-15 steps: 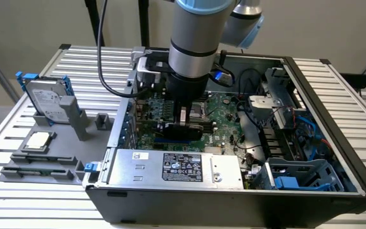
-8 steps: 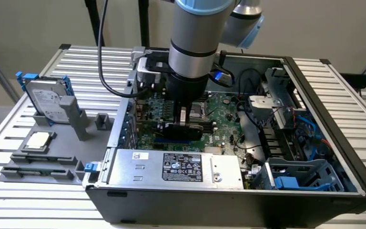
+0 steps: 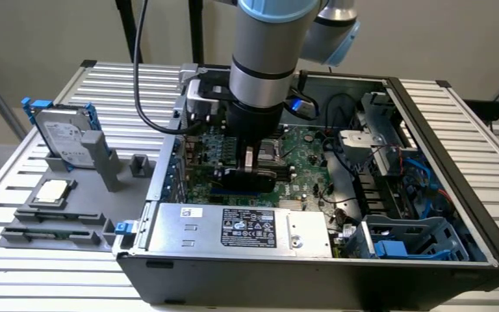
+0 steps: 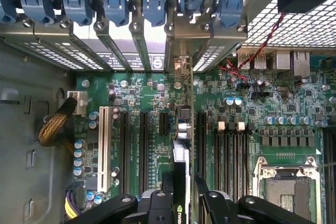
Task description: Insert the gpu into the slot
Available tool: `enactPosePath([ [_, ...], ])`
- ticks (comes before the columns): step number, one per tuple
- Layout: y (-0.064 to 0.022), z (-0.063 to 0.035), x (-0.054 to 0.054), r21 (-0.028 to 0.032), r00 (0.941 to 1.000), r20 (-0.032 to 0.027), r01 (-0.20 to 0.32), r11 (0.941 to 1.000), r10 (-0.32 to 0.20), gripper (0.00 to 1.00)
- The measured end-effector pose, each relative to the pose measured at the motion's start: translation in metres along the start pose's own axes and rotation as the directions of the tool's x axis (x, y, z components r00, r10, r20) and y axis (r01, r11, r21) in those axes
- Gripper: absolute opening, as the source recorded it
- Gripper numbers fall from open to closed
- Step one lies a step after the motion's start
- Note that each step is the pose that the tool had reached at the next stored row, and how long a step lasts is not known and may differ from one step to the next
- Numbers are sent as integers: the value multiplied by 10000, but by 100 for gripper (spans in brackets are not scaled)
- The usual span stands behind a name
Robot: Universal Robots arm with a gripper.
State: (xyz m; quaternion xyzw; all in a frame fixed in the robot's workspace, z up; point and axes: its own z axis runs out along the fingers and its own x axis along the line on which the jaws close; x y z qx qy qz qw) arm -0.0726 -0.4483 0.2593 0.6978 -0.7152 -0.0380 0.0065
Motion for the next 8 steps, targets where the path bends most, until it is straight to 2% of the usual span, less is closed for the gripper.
enactPosePath([
  [8,-1,29,1,-11,10000,-2,1,10000,-1,26],
])
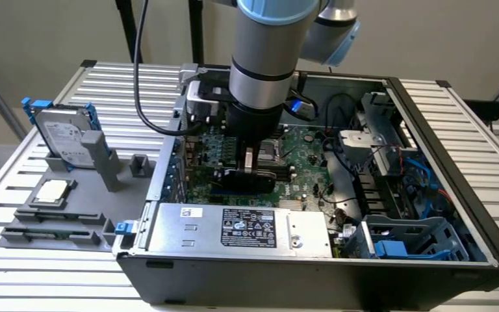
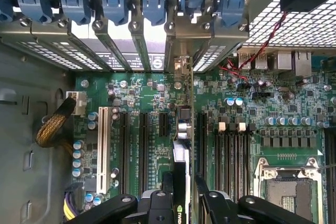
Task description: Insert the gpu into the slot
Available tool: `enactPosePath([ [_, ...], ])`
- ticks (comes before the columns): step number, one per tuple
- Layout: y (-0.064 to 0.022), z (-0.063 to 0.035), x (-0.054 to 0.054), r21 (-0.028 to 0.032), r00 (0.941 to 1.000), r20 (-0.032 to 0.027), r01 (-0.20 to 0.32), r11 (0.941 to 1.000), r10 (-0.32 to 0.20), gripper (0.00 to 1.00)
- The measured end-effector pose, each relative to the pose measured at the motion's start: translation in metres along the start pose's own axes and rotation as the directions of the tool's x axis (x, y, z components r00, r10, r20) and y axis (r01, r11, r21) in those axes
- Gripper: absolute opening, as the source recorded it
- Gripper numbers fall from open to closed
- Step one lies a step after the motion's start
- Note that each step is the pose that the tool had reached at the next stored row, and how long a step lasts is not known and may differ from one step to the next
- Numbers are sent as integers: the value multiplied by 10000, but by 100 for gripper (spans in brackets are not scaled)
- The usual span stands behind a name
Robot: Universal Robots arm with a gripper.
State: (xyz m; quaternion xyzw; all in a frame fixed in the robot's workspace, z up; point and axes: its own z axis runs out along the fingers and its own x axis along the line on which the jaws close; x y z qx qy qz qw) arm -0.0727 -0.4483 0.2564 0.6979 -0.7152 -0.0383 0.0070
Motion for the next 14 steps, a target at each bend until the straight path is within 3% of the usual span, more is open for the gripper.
enactPosePath([
  [9,-3,36,0,5,10000,16,9,10000,-9,27],
  [10,-2,29,0,3,10000,7,8,10000,-8,27],
  [11,0,12,1,0,10000,1,7,10000,-7,33],
  [14,5,-84,-4,1,10000,3,10,10000,-10,33],
])
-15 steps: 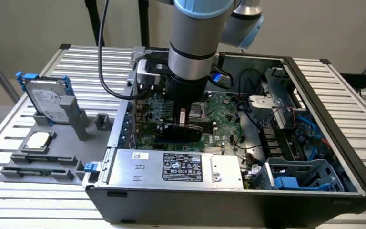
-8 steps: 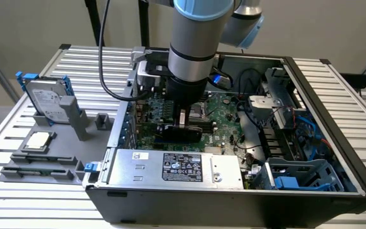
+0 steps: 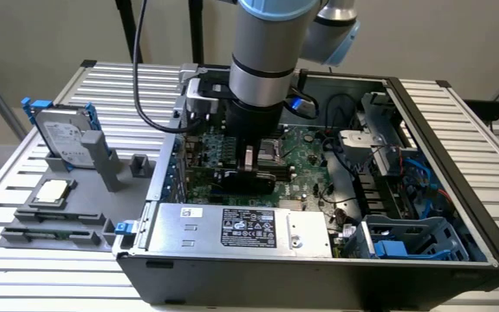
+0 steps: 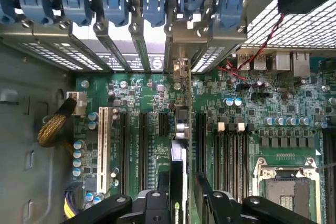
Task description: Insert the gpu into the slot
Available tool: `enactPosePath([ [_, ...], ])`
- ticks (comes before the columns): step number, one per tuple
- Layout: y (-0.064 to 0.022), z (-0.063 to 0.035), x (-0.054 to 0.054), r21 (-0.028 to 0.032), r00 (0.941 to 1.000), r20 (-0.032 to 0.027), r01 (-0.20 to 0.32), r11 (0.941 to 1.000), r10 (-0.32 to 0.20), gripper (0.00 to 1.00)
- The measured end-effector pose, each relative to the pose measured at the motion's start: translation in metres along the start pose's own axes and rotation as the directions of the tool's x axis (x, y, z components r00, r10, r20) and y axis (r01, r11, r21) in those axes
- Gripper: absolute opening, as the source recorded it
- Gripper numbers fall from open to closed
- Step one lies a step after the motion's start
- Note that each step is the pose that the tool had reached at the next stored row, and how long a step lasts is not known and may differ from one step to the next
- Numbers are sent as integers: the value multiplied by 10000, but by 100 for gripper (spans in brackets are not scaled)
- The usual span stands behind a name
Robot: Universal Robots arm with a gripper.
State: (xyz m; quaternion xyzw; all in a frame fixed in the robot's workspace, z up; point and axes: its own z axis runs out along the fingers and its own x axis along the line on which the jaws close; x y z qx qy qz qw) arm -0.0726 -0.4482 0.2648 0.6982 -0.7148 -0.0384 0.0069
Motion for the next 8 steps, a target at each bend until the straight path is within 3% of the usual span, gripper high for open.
enactPosePath([
  [5,17,-206,-9,-1,10000,-2,1,10000,-1,33],
  [8,55,-211,-8,1,10000,1,0,10000,0,33],
])
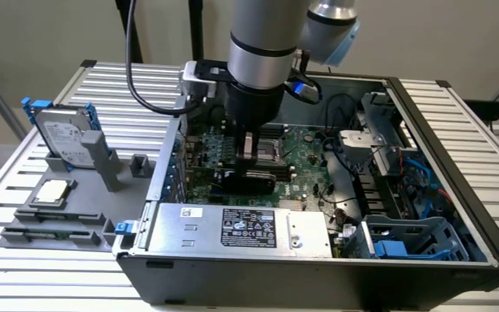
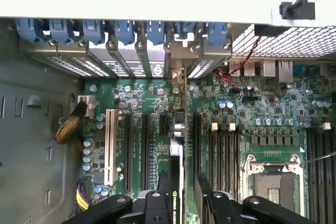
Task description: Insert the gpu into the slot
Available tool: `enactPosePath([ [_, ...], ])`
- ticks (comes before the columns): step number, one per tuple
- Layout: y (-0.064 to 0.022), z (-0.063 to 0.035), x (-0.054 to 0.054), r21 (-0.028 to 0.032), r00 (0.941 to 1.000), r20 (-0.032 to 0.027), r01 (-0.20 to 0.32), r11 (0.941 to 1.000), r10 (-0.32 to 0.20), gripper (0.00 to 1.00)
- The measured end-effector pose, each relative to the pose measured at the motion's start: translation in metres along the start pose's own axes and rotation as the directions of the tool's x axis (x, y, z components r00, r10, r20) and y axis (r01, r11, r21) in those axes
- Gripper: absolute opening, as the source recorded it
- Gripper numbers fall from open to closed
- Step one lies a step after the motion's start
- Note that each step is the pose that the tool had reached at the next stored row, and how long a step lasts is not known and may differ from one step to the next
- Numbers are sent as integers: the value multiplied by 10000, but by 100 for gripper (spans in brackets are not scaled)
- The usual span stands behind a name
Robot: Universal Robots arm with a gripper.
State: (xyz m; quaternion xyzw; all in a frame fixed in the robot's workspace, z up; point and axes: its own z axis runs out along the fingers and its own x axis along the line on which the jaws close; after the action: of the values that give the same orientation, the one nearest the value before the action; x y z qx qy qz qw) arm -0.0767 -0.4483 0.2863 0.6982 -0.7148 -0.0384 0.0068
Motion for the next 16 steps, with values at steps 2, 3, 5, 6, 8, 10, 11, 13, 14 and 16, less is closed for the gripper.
enactPosePath([
  [2,48,2,1,-15,10000,-2,-1,10000,1,33],
  [3,72,5,1,-67,10000,-1,-3,10000,3,33],
  [5,112,7,2,-263,10000,-7,-12,9997,12,33],
  [6,128,7,3,-377,10000,-12,-17,9993,17,33],
  [8,163,9,4,-600,10000,-16,-27,9982,26,31],
  [10,192,11,4,-784,10000,-22,-31,9969,29,24],
  [11,206,12,5,-870,10000,-23,-31,9962,29,18],
  [13,231,14,5,-1038,10000,-28,-29,9946,26,12],
  [14,240,14,6,-1121,10000,-31,-25,9937,21,11],
  [16,256,12,6,-1255,10000,-38,-17,9921,12,11],
])
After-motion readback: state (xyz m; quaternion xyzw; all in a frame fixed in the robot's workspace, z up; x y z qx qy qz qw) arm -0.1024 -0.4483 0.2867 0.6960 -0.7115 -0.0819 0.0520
